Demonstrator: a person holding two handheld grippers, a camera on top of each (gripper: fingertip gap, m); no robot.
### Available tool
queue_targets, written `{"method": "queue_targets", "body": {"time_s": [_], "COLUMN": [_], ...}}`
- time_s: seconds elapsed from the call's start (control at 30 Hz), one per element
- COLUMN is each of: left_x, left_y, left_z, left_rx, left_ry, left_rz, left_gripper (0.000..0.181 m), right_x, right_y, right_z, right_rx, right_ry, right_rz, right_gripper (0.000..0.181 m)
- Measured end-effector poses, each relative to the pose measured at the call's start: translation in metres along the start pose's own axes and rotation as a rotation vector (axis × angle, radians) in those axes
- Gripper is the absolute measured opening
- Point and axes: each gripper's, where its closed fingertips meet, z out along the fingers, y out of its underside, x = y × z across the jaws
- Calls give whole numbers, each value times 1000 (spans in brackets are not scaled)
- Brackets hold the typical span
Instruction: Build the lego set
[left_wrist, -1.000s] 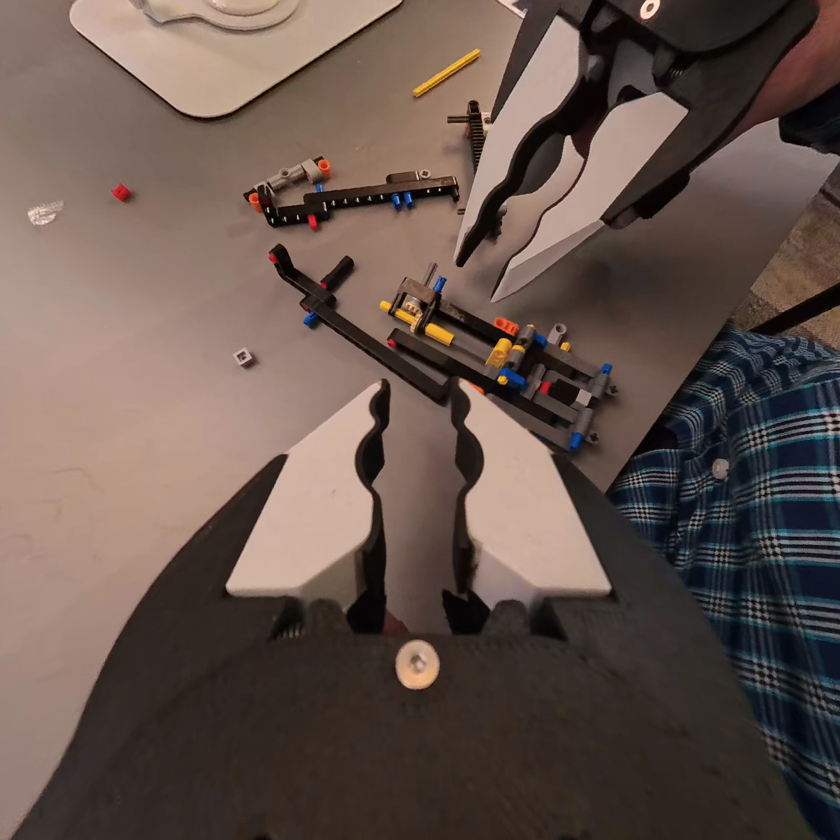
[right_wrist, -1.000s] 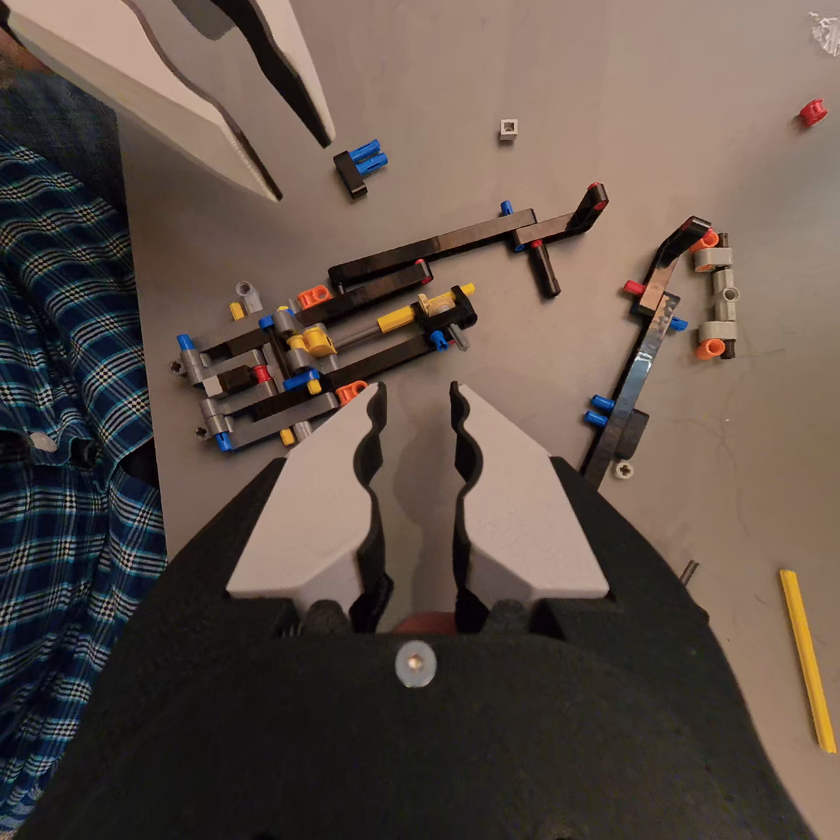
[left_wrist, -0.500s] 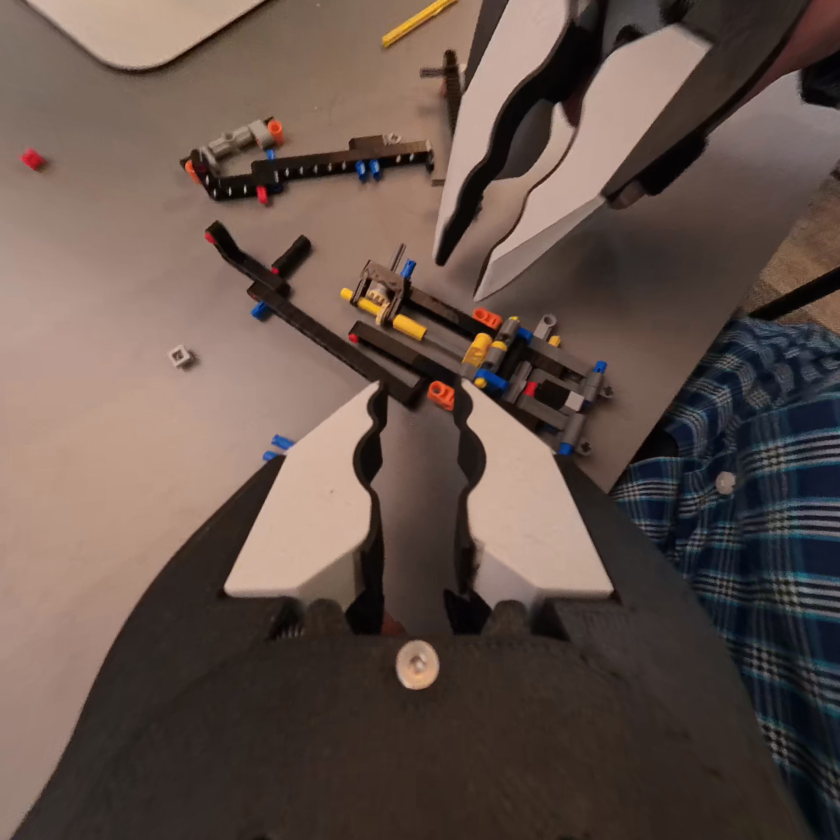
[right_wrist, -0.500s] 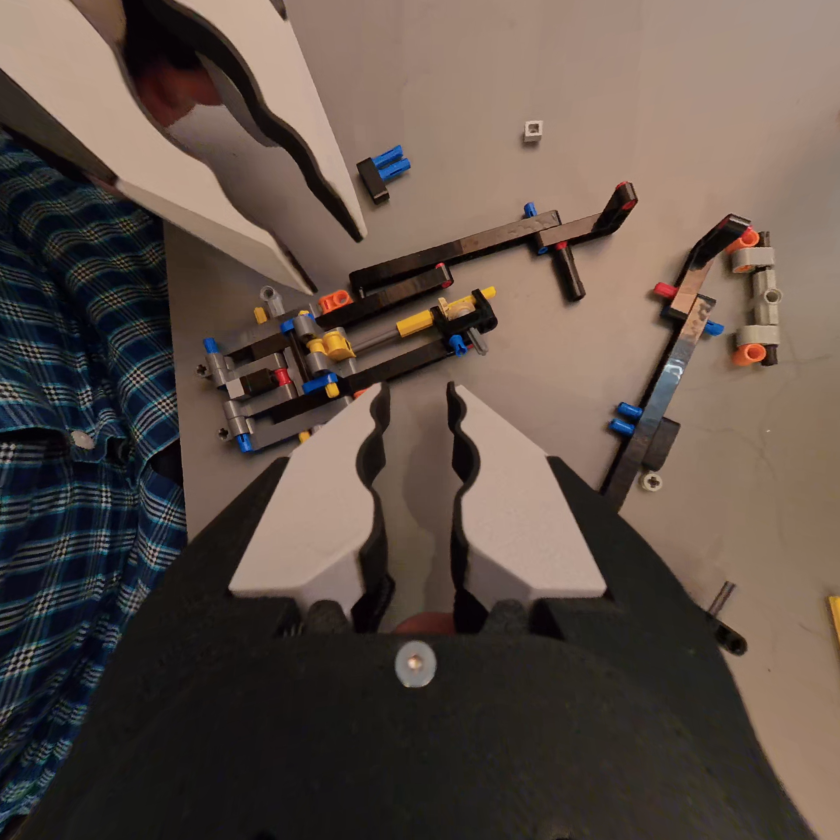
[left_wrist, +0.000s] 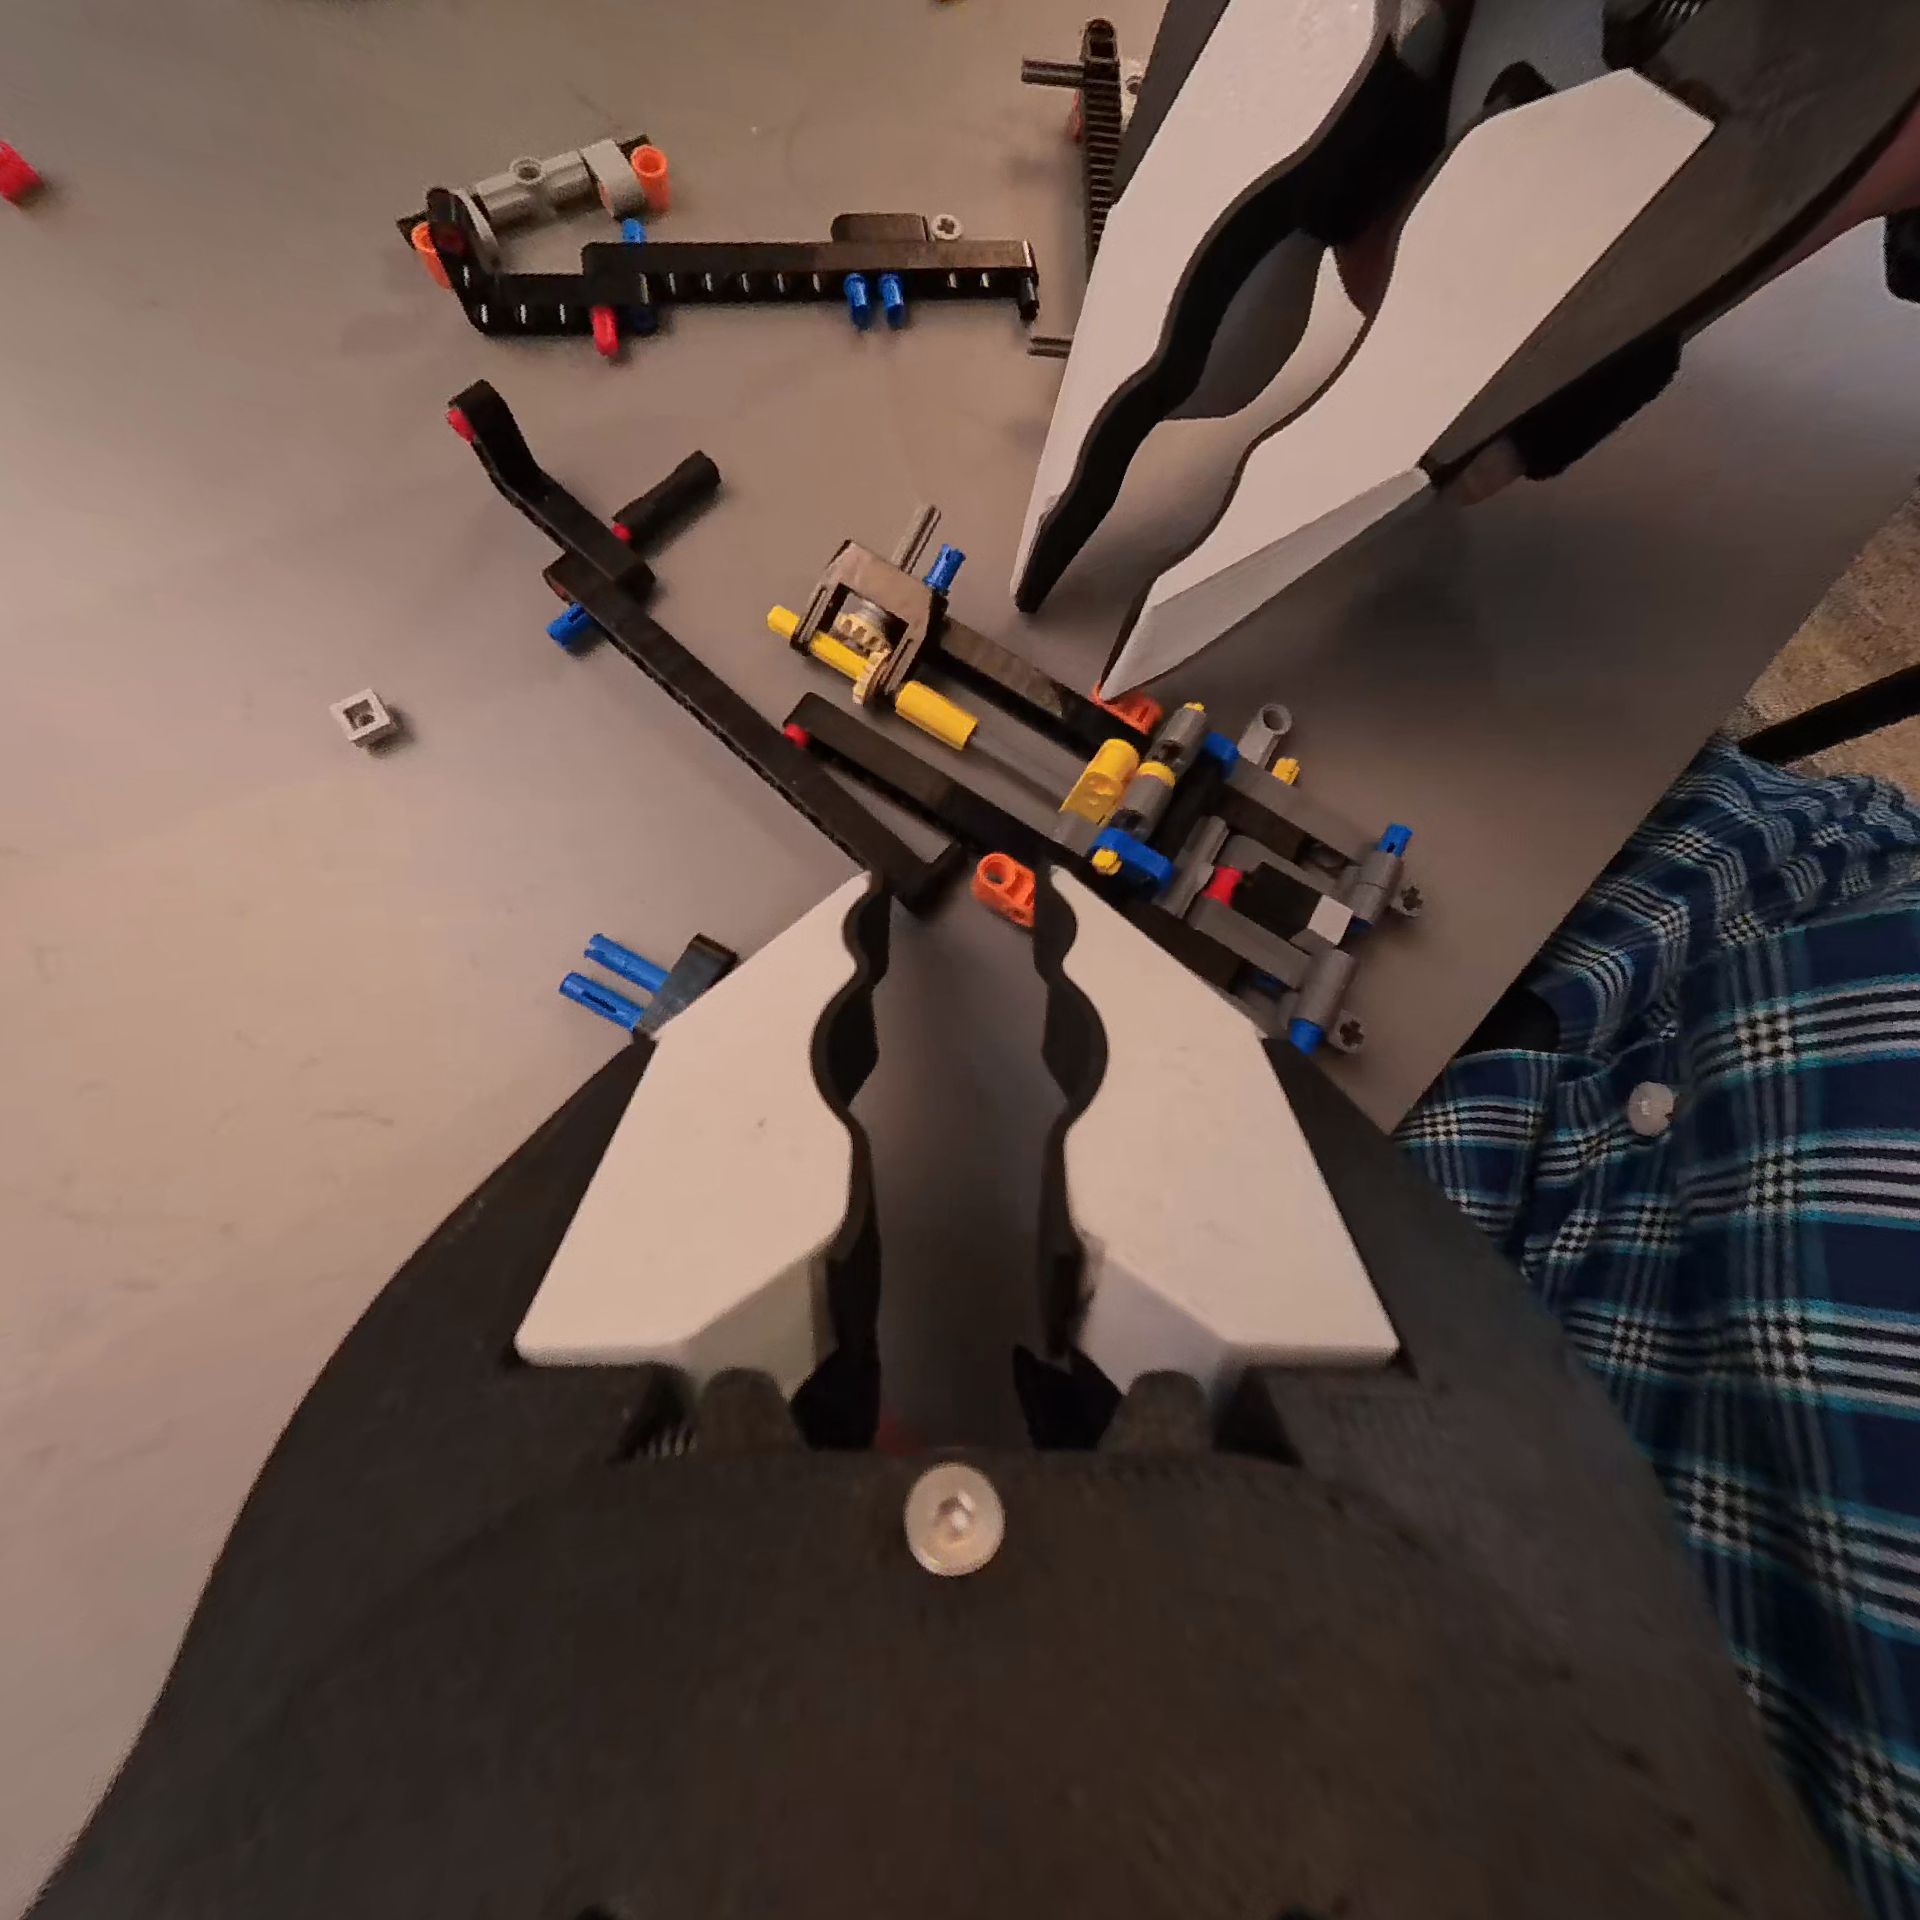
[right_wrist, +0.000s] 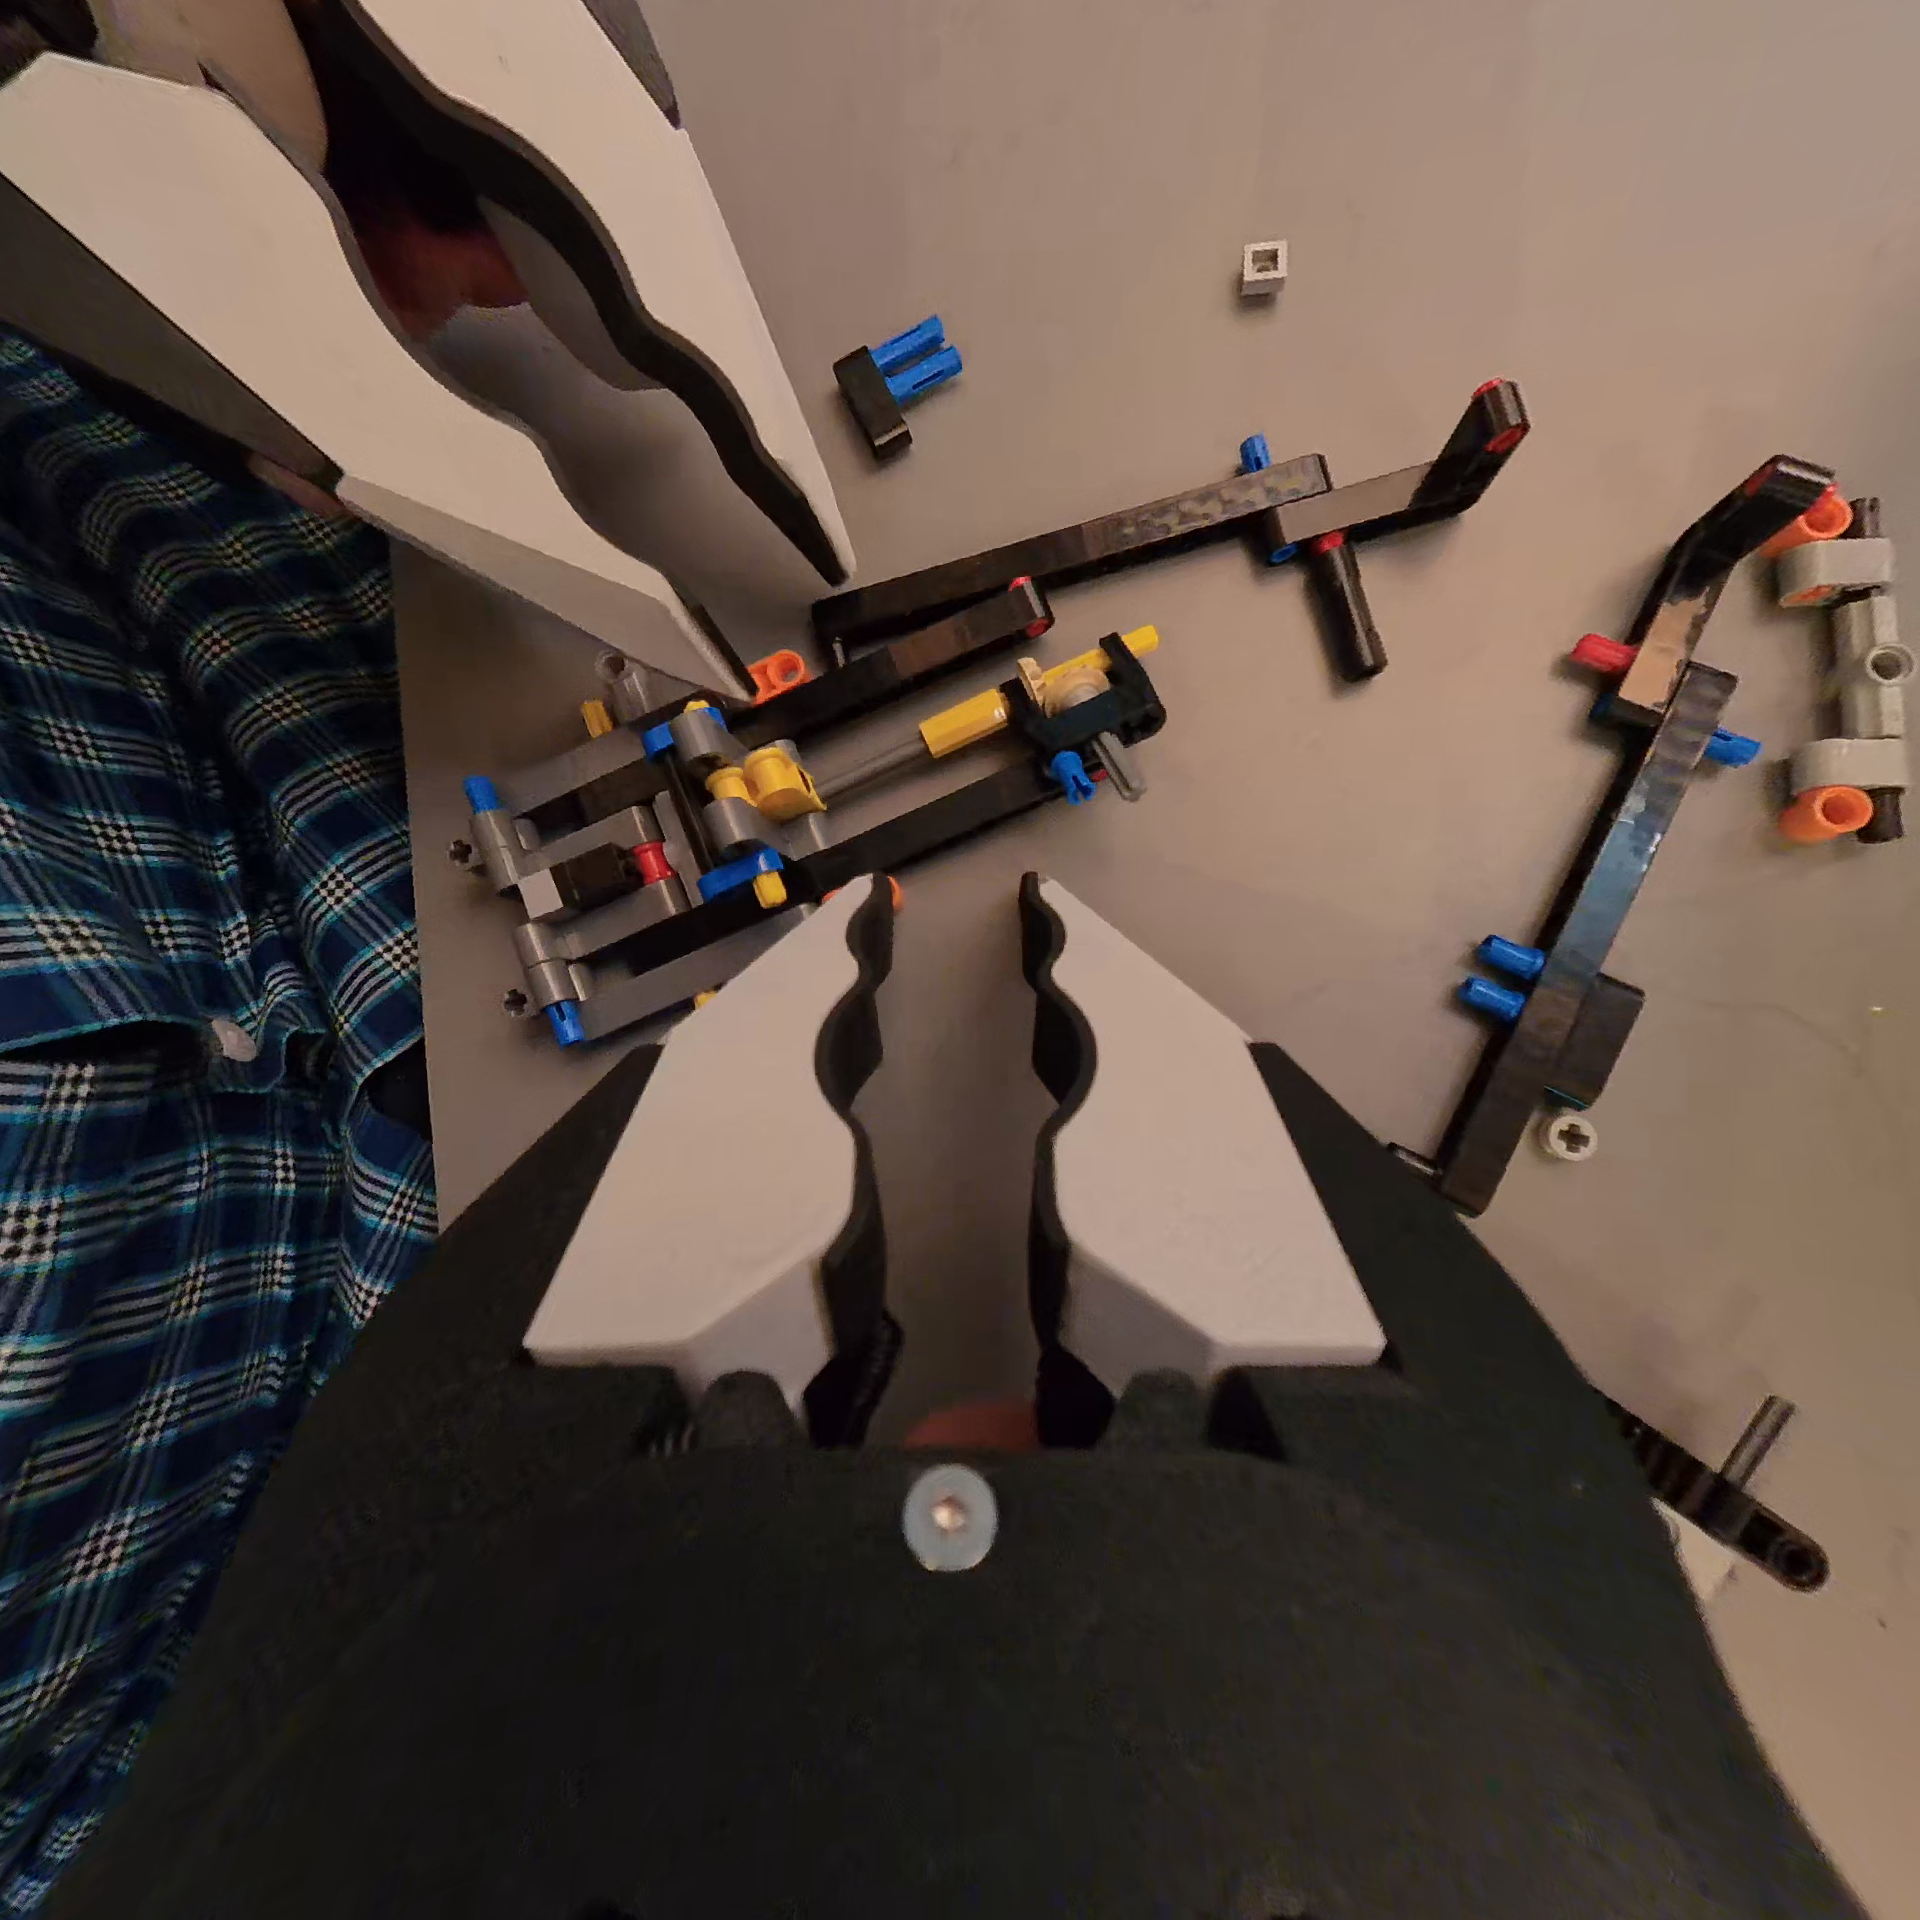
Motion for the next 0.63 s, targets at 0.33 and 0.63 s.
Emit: {"method": "queue_targets", "body": {"time_s": [0.33, 0.63], "left_x": [4, -2], "left_y": [9, 5], "left_z": [-2, 0], "left_rx": [-7, -9], "left_ry": [-41, -40], "left_rz": [-40, -33], "left_gripper": [37, 29], "right_x": [9, -8], "right_y": [-22, -4], "right_z": [-21, -2], "right_rx": [21, -58], "right_ry": [62, -30], "right_rz": [-90, -54], "right_gripper": [22, 16]}}
